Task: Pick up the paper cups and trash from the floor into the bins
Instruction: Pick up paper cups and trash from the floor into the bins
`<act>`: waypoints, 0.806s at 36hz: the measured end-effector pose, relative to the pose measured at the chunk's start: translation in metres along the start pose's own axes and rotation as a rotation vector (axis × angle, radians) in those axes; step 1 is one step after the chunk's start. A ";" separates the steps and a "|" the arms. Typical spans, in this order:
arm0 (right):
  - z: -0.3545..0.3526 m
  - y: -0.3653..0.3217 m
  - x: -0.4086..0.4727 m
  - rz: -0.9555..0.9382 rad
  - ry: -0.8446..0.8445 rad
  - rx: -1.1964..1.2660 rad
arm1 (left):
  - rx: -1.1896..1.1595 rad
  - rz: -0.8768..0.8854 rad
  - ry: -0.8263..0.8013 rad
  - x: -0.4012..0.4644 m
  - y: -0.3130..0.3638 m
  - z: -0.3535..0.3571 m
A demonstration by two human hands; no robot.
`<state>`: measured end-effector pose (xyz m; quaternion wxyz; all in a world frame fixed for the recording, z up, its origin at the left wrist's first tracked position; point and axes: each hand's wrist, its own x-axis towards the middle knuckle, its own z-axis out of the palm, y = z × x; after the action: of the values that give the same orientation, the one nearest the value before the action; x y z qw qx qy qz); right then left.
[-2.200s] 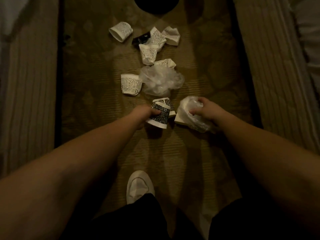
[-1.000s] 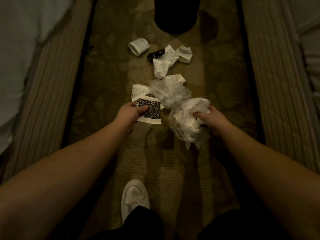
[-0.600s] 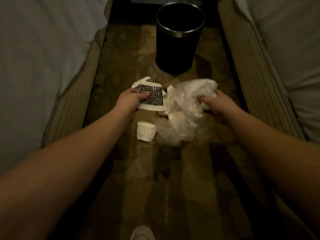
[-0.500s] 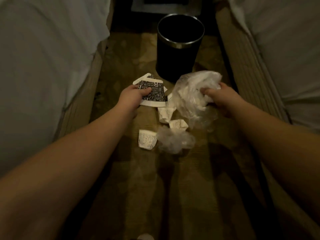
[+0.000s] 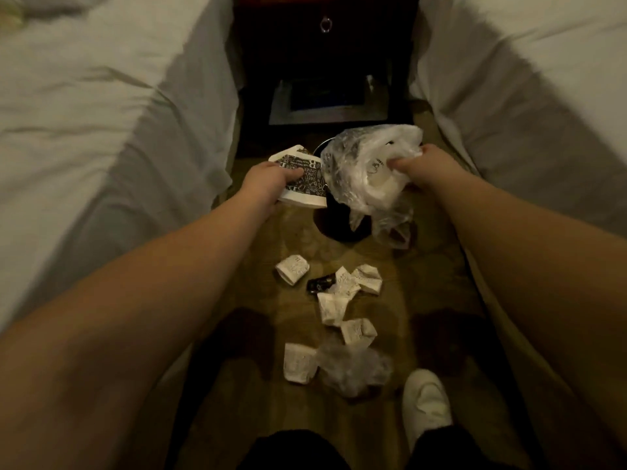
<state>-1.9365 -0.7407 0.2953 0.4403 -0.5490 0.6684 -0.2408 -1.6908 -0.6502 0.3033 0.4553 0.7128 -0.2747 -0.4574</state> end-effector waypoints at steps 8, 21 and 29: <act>0.005 0.011 0.076 -0.022 0.010 -0.020 | 0.132 0.081 0.050 0.068 0.004 0.044; 0.022 -0.003 0.180 -0.035 0.079 -0.034 | 0.302 0.123 0.068 0.161 0.013 0.111; 0.050 0.002 0.213 -0.006 0.124 -0.038 | 0.384 0.097 0.075 0.196 -0.009 0.128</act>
<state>-1.8968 -0.9338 0.1992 0.3868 -0.5430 0.6973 -0.2630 -1.7217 -0.8558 0.1944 0.3423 0.7891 -0.3737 -0.3472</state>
